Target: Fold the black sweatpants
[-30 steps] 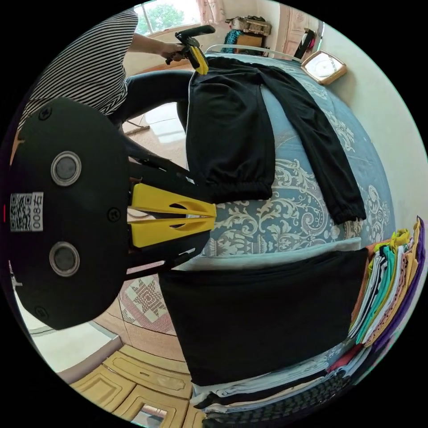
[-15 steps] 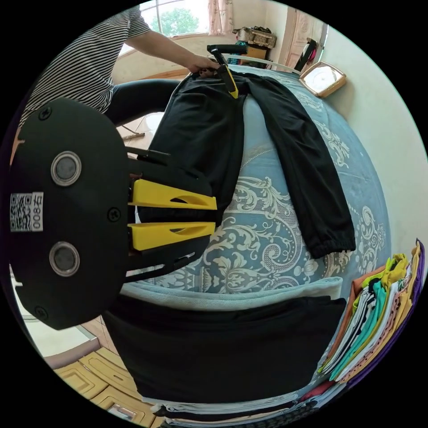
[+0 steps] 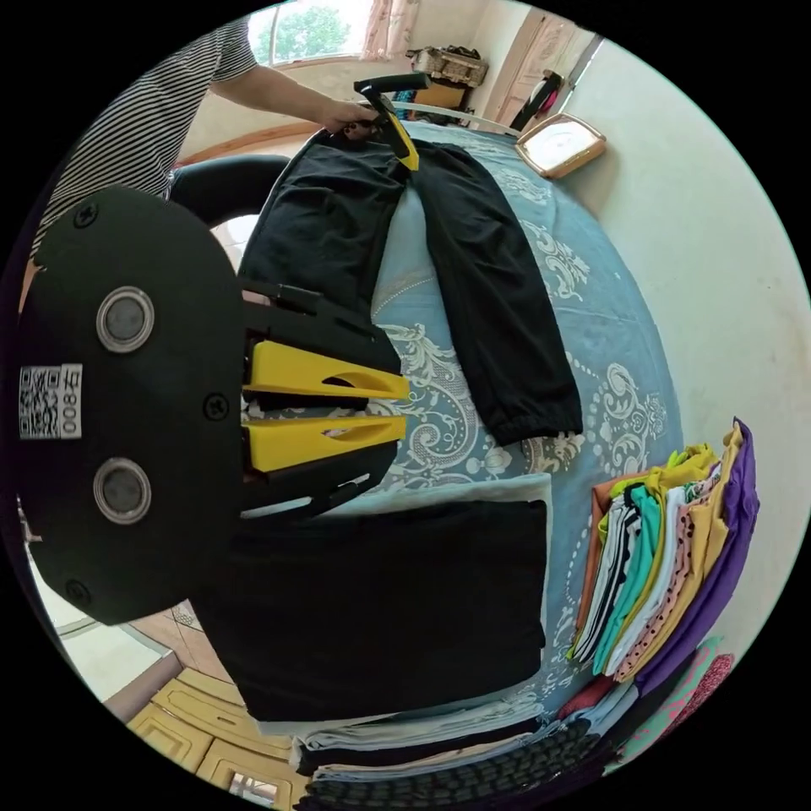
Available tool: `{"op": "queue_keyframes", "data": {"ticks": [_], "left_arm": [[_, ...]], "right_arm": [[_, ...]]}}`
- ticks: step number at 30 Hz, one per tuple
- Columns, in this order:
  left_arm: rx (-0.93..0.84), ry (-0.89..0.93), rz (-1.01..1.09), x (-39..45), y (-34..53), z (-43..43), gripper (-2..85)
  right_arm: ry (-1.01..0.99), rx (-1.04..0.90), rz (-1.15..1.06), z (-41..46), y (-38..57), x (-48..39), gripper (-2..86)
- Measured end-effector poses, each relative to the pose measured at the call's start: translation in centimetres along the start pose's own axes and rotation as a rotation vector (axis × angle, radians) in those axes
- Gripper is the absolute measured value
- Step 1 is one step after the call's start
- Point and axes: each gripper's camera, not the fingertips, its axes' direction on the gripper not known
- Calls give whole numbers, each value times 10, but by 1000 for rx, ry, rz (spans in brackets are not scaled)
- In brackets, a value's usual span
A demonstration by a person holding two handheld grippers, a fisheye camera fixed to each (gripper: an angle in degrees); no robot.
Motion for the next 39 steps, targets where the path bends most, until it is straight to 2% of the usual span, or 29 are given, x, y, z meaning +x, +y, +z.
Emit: {"op": "queue_keyframes", "data": {"ticks": [4,8,12,18,23,25,29,30,35,39], "left_arm": [[-53,-101,52,-5,-28,8,66],[-113,-127,37,-14,-46,19,43],[-95,-82,34,-22,-50,7,17],[-102,-26,35,-32,-42,-4,9],[-65,-21,48,-39,-49,-20,10],[-100,-36,50,-43,-52,-17,11],[-96,-23,26,-51,-48,-18,10],[-91,-13,22,-54,-47,-21,11],[-24,43,26,-64,-40,-45,21],[106,57,4,-83,-46,-79,44]], "right_arm": [[-33,13,34,0,-29,6,75],[-47,51,99,2,-71,8,74],[20,-77,93,23,-105,4,53],[63,-119,-3,8,-101,-2,21],[98,45,-70,-30,-118,-37,52],[90,45,-107,-31,-134,-52,55],[167,-163,-144,3,-155,-66,32],[142,-88,-177,-6,-149,-68,26],[64,-67,-142,-26,-147,-69,19],[127,76,-166,-61,-171,-94,41]]}}
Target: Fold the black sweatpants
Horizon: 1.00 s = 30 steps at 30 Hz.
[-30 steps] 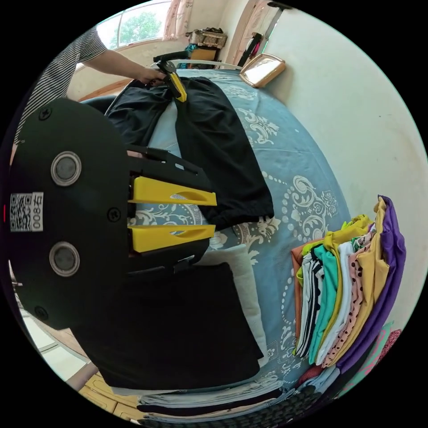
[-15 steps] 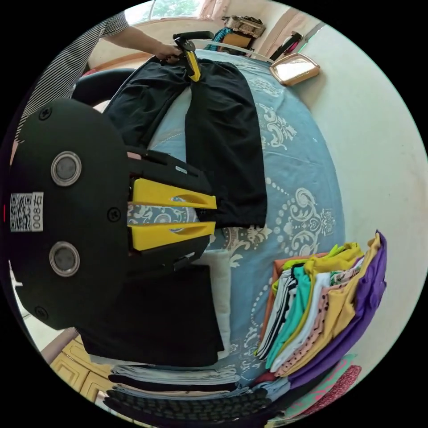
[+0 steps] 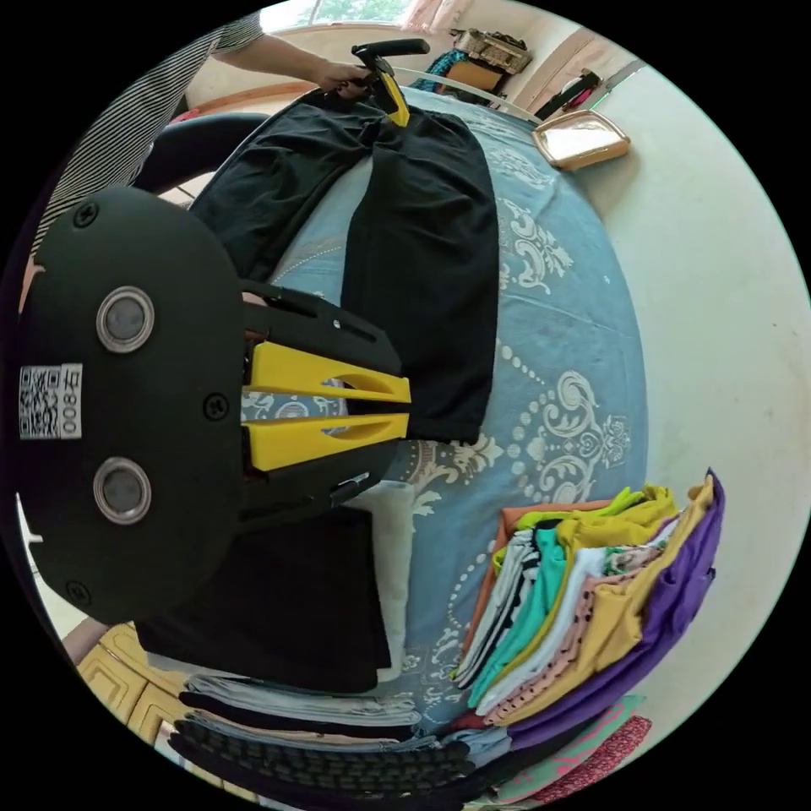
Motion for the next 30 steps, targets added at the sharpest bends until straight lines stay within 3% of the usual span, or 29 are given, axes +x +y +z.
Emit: {"op": "queue_keyframes", "data": {"ticks": [7,12,17,23,27,30], "left_arm": [[-39,-113,-48,-58,-51,-7,70],[-120,-208,-28,-78,-84,7,70],[-210,-314,38,-76,-88,17,27],[-40,-350,51,-67,-75,-28,11],[-116,-404,-1,-76,-59,-22,8],[-26,-379,-17,-74,-35,-44,10]], "right_arm": [[28,-54,-114,5,-79,-25,79],[40,-229,-194,36,-115,-48,84],[60,-191,-224,29,-119,-65,56],[47,-100,-235,-3,-132,-81,34],[80,-141,-201,1,-143,-90,45],[43,-99,-130,-11,-144,-89,47]]}}
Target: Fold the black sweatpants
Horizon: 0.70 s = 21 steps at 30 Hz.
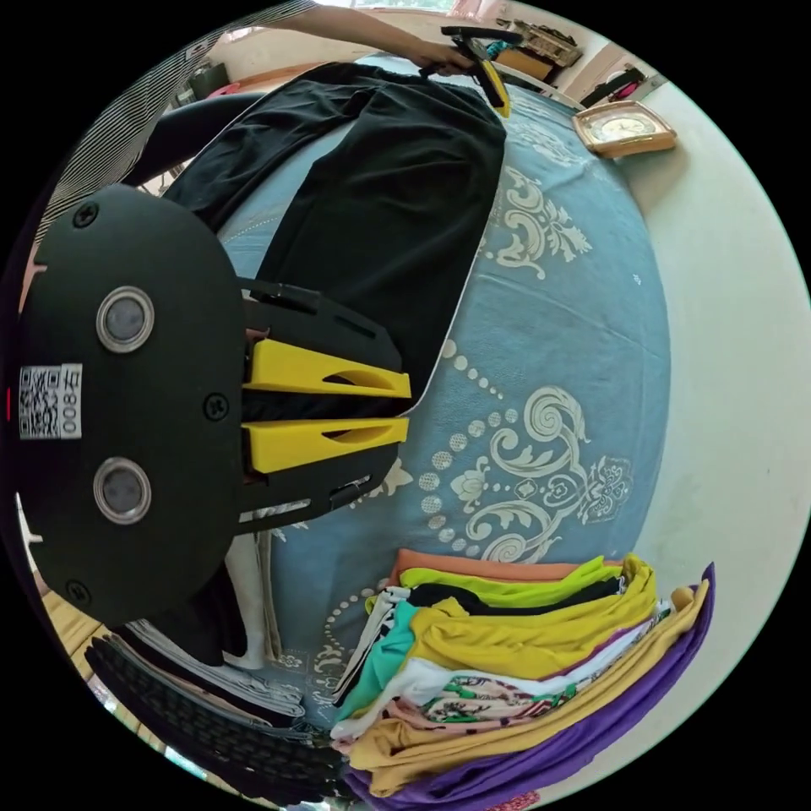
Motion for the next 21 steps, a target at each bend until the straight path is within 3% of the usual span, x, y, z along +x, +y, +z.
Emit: {"op": "queue_keyframes", "data": {"ticks": [6,8,11,12,15,21], "left_arm": [[82,55,-44,-13,93,-44,14],[43,11,-111,-23,123,-39,10],[-166,3,-195,-40,161,-12,6],[-95,50,-240,-44,173,-21,6],[24,94,-284,-48,198,-43,9],[31,19,-381,-80,226,-41,32]], "right_arm": [[-86,106,-39,-35,27,-33,13],[-104,90,-98,-29,37,-55,6],[-46,-14,-165,-1,42,-83,-1],[-37,51,-132,-7,45,-84,-1],[-80,-47,-124,-13,37,-94,0],[-236,8,-283,-33,47,-164,2]]}}
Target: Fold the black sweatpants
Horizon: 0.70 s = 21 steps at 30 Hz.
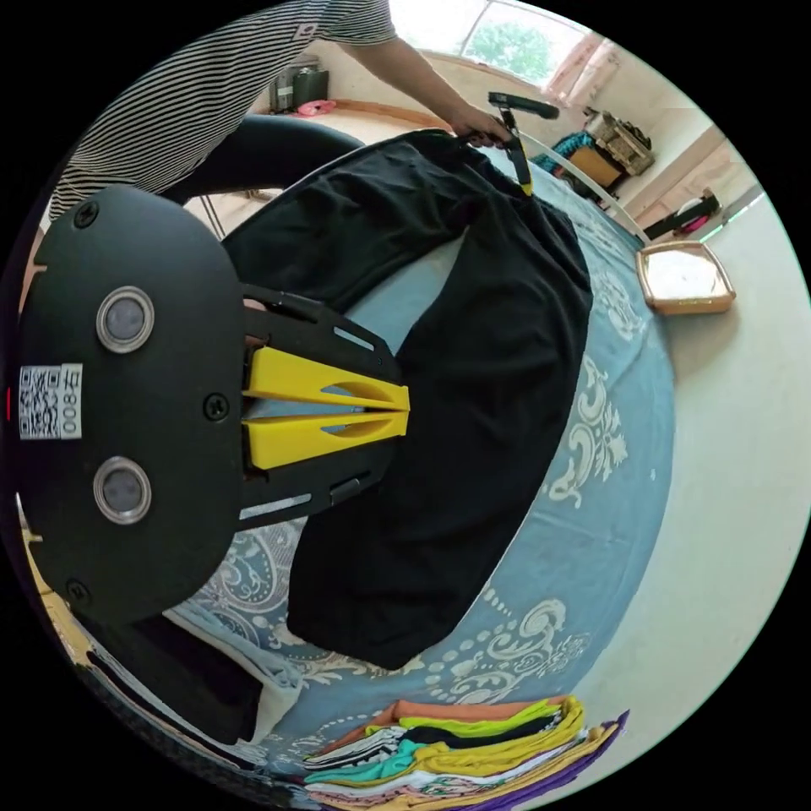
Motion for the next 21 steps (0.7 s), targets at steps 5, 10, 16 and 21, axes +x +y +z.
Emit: {"op": "queue_keyframes", "data": {"ticks": [5,10,16,21], "left_arm": [[41,-9,-77,-30,-19,9,67],[-38,-104,-40,-43,-33,37,66],[19,-209,3,-37,-23,42,28],[-37,-204,-3,-43,-8,55,24]], "right_arm": [[-51,-37,-114,19,-26,-48,1],[-122,-10,-181,27,-56,-79,2],[-198,-28,-294,44,-74,-130,1],[-101,-66,-364,65,-84,-168,1]]}}
